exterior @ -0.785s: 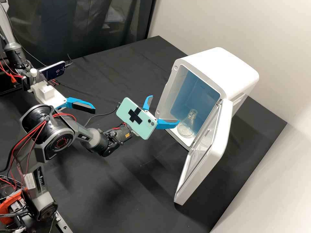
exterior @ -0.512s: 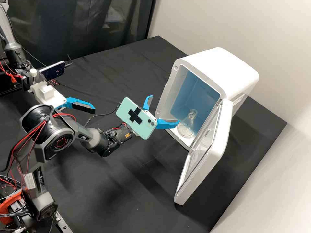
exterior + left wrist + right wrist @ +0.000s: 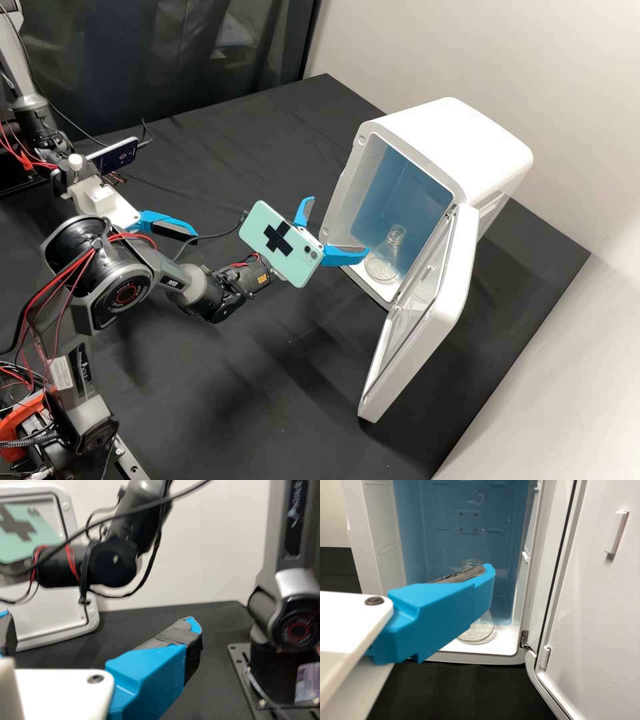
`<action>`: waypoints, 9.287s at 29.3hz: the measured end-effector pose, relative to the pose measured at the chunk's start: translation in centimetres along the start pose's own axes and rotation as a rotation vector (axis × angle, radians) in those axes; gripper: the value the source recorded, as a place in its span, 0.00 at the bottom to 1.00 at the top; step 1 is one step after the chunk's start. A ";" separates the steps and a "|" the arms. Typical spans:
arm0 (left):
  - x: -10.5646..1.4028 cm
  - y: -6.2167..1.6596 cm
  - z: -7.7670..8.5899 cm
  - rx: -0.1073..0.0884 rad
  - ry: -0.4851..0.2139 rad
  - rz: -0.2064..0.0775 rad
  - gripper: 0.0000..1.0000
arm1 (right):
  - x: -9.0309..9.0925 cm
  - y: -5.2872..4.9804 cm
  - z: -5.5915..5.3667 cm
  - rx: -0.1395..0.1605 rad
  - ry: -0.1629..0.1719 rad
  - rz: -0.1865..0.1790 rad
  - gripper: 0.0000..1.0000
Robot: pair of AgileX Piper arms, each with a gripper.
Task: Take the flask out of the incubator
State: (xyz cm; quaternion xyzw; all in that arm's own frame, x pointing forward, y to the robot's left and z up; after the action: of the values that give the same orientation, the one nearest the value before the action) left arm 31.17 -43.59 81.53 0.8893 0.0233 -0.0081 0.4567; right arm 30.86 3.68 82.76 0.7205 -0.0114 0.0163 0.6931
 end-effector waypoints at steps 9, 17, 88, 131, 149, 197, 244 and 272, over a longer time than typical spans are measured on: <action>-0.4 -1.78 -3.0 -0.027 0.090 -0.066 1.00 | 0.0 0.0 0.0 0.000 0.000 0.000 1.00; -0.8 -1.95 -6.5 -0.076 0.207 -0.062 1.00 | 0.0 0.0 0.0 0.000 0.000 0.000 1.00; -2.2 -1.04 -11.0 -0.154 0.333 -0.020 1.00 | 9.0 -3.1 2.9 -0.104 -0.232 0.029 1.00; -2.0 -1.04 -10.7 -0.157 0.327 -0.019 1.00 | 18.5 -4.8 3.0 -0.214 -0.362 0.076 1.00; -2.0 -1.04 -10.6 -0.159 0.328 -0.019 1.00 | 21.2 -6.2 2.5 -0.251 -0.388 0.057 1.00; -2.0 -0.69 -10.3 -0.156 0.317 -0.009 1.00 | 23.4 -6.9 4.6 -0.266 -0.463 -0.002 0.00; -2.0 -0.69 -10.2 -0.156 0.316 -0.009 1.00 | 23.1 -6.9 5.3 -0.199 -0.458 0.008 0.00; -2.1 -0.85 -10.2 -0.157 0.317 -0.014 1.00 | 15.3 -6.4 4.7 -0.157 -0.364 -0.053 0.00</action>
State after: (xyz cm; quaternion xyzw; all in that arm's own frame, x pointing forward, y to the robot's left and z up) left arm 28.93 -34.88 86.86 0.8407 0.1021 0.1309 0.5155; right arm 46.40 -0.66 76.76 0.6552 -0.1190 -0.1335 0.7340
